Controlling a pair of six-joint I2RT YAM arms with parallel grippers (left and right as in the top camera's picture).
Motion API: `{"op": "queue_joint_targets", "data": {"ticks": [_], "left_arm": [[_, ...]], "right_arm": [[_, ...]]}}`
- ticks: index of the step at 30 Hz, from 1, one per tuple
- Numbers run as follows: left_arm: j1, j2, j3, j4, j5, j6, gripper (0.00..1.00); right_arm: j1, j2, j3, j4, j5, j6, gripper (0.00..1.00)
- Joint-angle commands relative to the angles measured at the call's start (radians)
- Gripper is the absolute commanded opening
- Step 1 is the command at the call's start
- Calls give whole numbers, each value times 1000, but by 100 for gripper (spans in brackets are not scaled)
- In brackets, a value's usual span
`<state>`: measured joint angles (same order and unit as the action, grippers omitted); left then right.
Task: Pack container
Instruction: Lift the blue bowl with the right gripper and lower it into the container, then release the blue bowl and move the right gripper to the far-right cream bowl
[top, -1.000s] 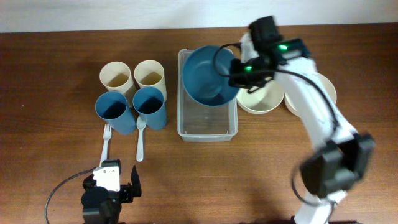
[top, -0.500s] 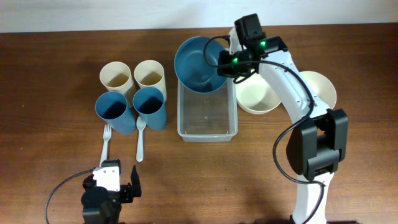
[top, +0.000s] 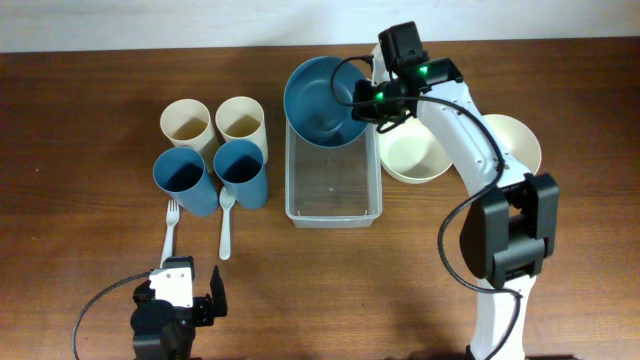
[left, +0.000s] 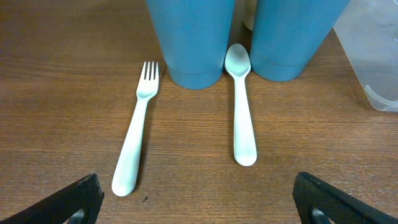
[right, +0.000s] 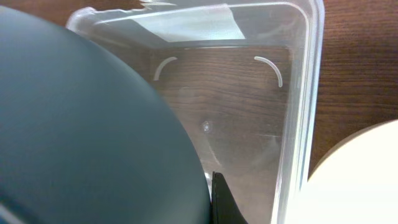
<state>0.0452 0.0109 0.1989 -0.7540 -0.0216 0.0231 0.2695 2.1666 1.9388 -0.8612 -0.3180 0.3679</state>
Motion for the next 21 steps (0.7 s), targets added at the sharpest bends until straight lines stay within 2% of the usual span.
{"op": "queue_joint_targets", "data": {"ticks": [1, 6, 7, 8, 9, 10, 15, 21], "left_arm": [[-4, -6, -6, 1, 11, 16, 100], [-4, -6, -6, 1, 11, 16, 99], [-4, -6, -6, 1, 11, 16, 99], [-4, -6, -6, 1, 11, 16, 100], [-4, -6, -6, 1, 11, 16, 100], [-4, -6, -6, 1, 11, 16, 100], [-4, -6, -6, 1, 11, 16, 100], [-4, -6, -6, 1, 11, 16, 99]], "right_arm": [[-6, 41, 23, 6, 8, 11, 4], [-5, 51, 23, 9, 8, 11, 4], [-5, 51, 23, 10, 8, 11, 9], [-5, 51, 23, 10, 9, 11, 27], [-5, 51, 23, 9, 9, 11, 37], [-5, 51, 23, 10, 9, 10, 40], [-6, 50, 31, 12, 3, 6, 41], [-26, 27, 103, -45, -101, -19, 41]]}}
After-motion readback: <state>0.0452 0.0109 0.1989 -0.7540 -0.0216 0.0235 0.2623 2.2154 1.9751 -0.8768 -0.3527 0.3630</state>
